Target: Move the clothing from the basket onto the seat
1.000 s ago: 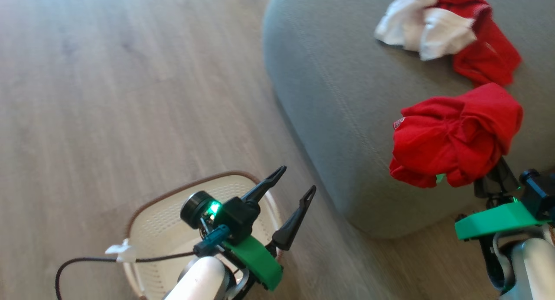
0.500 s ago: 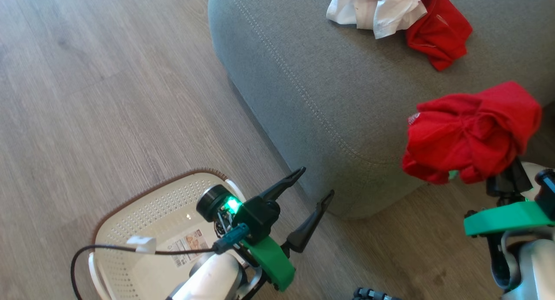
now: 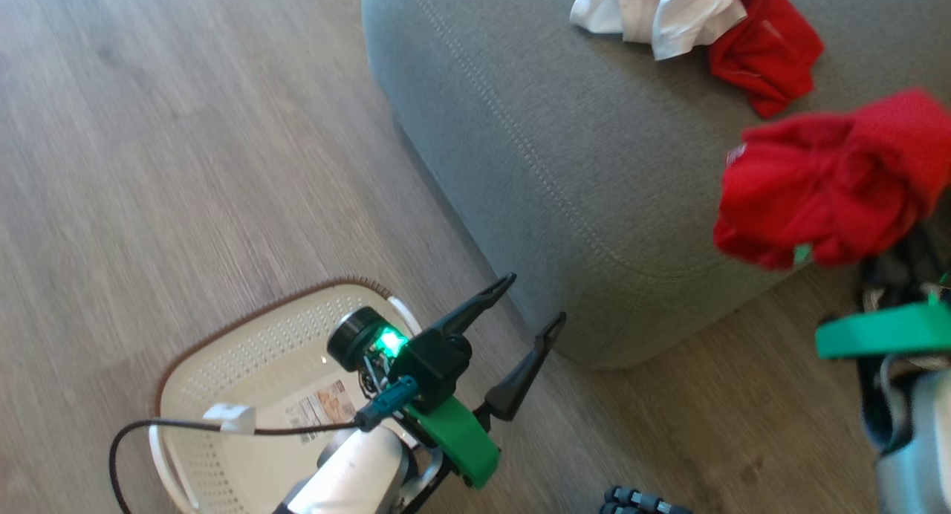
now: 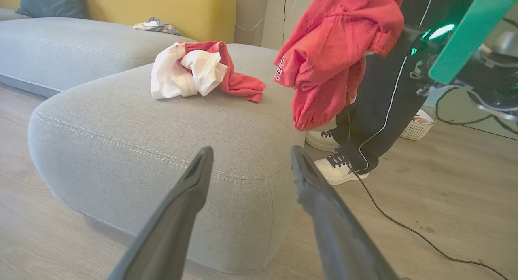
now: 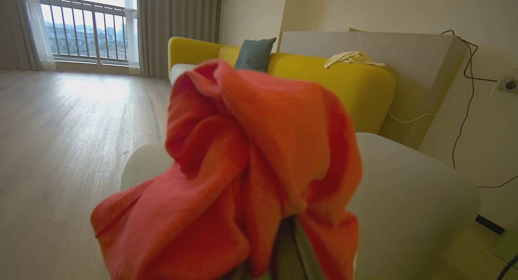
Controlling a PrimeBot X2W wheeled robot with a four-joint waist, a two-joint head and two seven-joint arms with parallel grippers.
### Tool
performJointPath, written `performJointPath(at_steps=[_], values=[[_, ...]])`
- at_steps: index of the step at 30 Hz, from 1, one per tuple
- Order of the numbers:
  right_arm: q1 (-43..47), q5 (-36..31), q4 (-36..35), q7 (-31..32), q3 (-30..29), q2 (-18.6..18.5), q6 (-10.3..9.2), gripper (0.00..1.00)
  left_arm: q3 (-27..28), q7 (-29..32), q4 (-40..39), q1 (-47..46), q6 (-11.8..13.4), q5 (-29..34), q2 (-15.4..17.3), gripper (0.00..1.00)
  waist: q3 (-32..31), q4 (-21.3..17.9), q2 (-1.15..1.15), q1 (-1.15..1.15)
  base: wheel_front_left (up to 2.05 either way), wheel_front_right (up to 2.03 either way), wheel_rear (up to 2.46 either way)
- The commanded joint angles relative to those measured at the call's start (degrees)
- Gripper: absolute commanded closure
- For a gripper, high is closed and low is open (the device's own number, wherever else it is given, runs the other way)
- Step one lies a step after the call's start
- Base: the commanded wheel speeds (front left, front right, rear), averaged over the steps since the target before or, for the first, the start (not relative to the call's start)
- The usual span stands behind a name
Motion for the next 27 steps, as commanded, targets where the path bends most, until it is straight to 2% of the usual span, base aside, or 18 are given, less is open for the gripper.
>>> performJointPath(at_steps=[1, 14, 19, 24, 27], values=[[-3.3, -0.2, -2.4, -0.4, 0.8, -1.9, -0.01, 1.00, 1.9, -0.3, -2.1, -2.1, -0.1, 0.5, -0.1, 0.00, 1.2, 0.5, 0.00, 0.00, 0.00, 0.00, 0.00], [-24.1, 3.0, -1.0, -0.4, -5.6, -10.2, -0.01, 1.00, -0.8, -0.3, -1.8, -8.1, -0.1, 3.6, 1.7, 0.00, 13.3, 4.4, 0.00, 0.00, 0.00, 0.00, 0.00], [-32.7, 5.8, 4.2, -0.4, -8.5, -14.3, -0.01, 1.00, -1.7, -0.3, -2.5, -10.8, -0.1, 4.3, 2.1, 0.00, 18.9, 6.4, 0.00, 0.00, 0.00, 0.00, 0.00], [-39.0, 5.5, 10.2, -0.4, -11.6, -19.1, -0.01, 1.00, -1.9, -0.3, -3.2, -14.5, -0.1, 5.1, 1.9, 0.00, 24.0, 9.6, 0.00, 0.00, 0.00, 0.00, 0.00], [-41.9, 4.3, 14.6, -0.4, -12.7, -20.6, -0.01, 1.00, -2.0, -0.3, -3.4, -16.0, -0.1, 5.5, 1.7, 0.00, 26.1, 11.1, 0.00, 0.00, 0.00, 0.00, 0.00]])
